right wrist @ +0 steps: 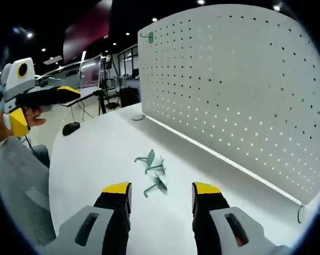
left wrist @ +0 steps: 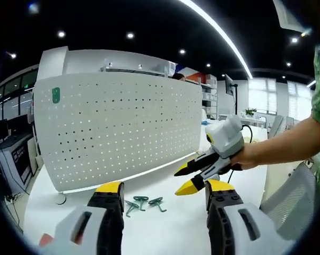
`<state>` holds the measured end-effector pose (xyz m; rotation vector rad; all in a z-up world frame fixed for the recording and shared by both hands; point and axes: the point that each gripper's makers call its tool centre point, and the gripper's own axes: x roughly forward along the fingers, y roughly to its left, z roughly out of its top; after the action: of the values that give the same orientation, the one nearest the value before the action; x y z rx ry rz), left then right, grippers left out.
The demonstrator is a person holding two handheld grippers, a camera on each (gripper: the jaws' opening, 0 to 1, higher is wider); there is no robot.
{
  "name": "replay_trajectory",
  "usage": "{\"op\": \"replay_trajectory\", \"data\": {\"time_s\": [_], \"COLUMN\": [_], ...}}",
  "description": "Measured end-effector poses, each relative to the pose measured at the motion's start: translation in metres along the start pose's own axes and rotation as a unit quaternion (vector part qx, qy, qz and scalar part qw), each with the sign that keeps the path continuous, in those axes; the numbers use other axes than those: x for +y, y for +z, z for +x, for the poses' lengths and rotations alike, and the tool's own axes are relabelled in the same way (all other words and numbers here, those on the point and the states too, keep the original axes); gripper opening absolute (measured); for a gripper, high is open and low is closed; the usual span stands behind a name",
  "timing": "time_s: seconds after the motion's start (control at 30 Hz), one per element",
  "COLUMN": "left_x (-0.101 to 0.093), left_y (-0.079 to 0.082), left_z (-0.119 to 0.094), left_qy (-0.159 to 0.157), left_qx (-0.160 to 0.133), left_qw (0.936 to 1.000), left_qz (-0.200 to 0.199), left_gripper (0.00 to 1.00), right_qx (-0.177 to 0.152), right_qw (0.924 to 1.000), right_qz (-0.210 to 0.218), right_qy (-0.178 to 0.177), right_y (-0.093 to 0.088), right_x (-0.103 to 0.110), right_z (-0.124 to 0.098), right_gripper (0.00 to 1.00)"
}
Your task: Insert the hook assembly into the mounting plate slot until the hook locks in place.
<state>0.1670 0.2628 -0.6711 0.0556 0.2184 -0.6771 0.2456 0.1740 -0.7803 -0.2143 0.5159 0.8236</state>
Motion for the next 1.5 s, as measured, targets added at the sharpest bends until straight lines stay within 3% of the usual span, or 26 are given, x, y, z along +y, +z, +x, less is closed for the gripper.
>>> {"op": "replay_trajectory", "data": {"time_s": [0.23,0.77,1.5], "left_x": [-0.005,-0.007,-0.007], "left_y": [-0.003,-0.011,-0.016], "left_z": [0.0,0.0,0.003], "left_qy": [-0.002,0.0,-0.001], "left_qx": [0.006,0.018,0.03], "left_qw": [1.0,0.9998,0.9995], "left_qz": [-0.001,-0.006,-0.01], "left_gripper": [0.61,0.59,0.55], "right_qx": [0.019,0.037,0.035], "right_qw": [0.9998,0.9989,0.9985], "right_qz": [0.005,-0.001,-0.01], "right_qy": [0.009,0.027,0.041], "right_y": [-0.017,-0.029,-0.036], "right_x": [-0.004,-0.006,-0.004], "right_z": [0.018,0.048,0.06], "right_gripper": [0.38,0.24,0.09]}}
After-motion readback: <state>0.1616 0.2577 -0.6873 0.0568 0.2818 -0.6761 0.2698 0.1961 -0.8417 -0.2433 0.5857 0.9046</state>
